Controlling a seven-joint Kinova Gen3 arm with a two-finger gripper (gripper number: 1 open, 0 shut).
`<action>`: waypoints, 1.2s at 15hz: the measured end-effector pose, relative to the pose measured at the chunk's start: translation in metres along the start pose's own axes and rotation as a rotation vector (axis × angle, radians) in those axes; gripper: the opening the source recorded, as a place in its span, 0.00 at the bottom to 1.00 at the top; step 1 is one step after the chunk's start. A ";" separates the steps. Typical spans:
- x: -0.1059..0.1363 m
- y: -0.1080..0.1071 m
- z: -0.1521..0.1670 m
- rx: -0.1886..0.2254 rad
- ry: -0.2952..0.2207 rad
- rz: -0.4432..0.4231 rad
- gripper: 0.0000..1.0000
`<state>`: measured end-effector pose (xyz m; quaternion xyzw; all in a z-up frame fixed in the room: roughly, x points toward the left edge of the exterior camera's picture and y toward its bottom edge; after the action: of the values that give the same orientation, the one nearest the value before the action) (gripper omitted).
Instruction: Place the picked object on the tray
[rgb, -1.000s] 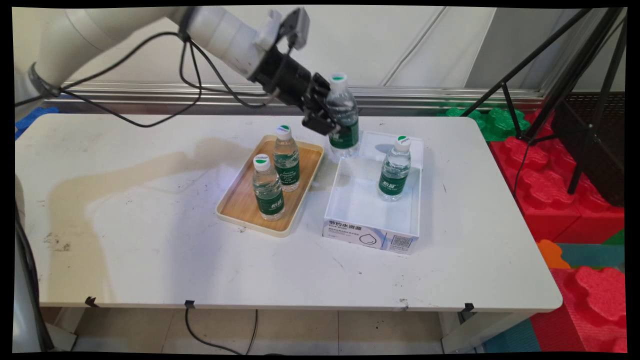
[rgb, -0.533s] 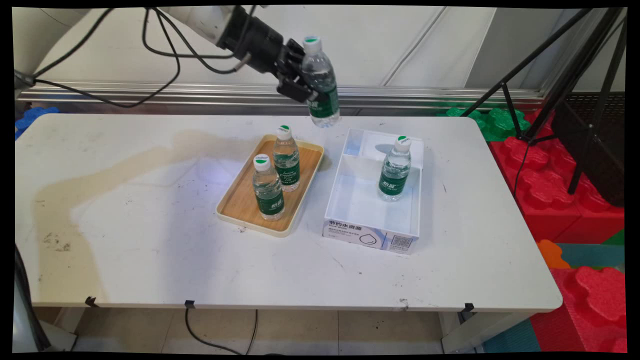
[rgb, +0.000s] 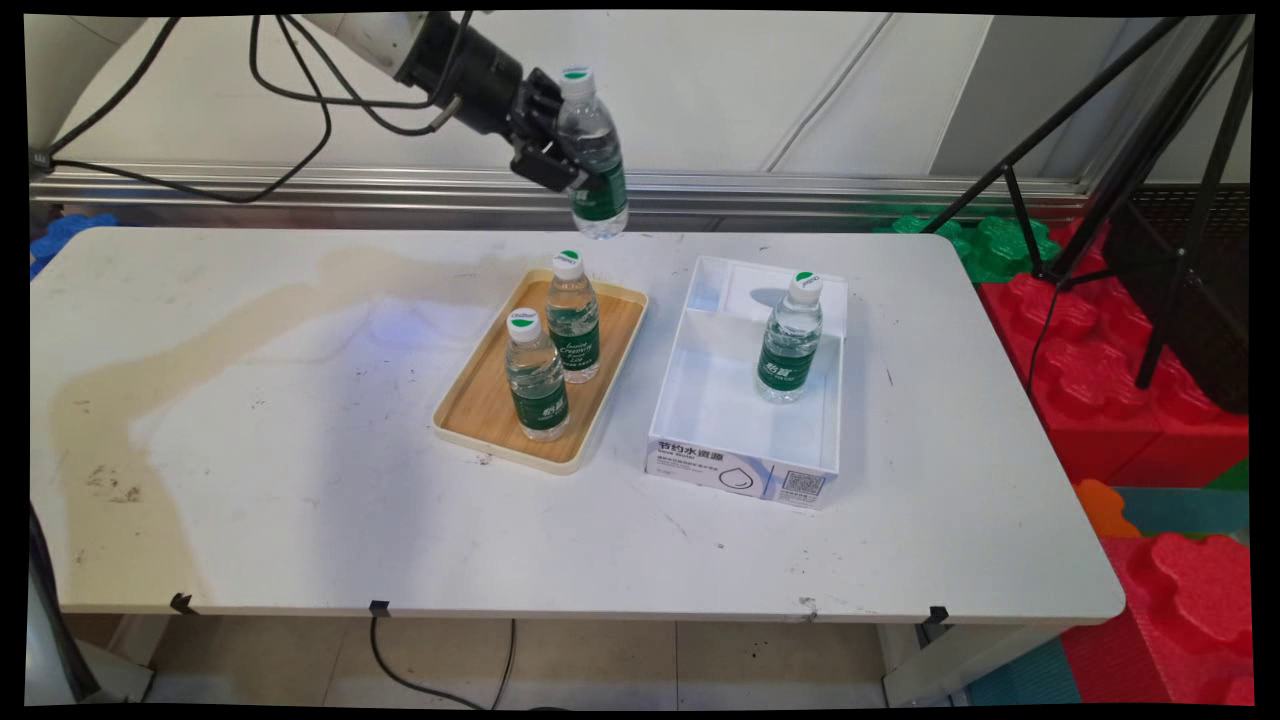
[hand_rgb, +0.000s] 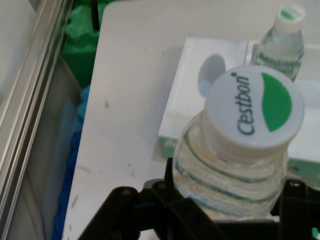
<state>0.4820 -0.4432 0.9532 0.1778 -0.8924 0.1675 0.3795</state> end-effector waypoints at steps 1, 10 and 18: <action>-0.011 -0.004 0.003 -0.001 -0.019 -0.004 0.00; -0.082 -0.011 0.042 -0.050 -0.079 -0.042 0.00; -0.098 -0.009 0.078 -0.067 -0.056 -0.066 0.00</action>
<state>0.5013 -0.4661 0.8307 0.1987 -0.9014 0.1201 0.3655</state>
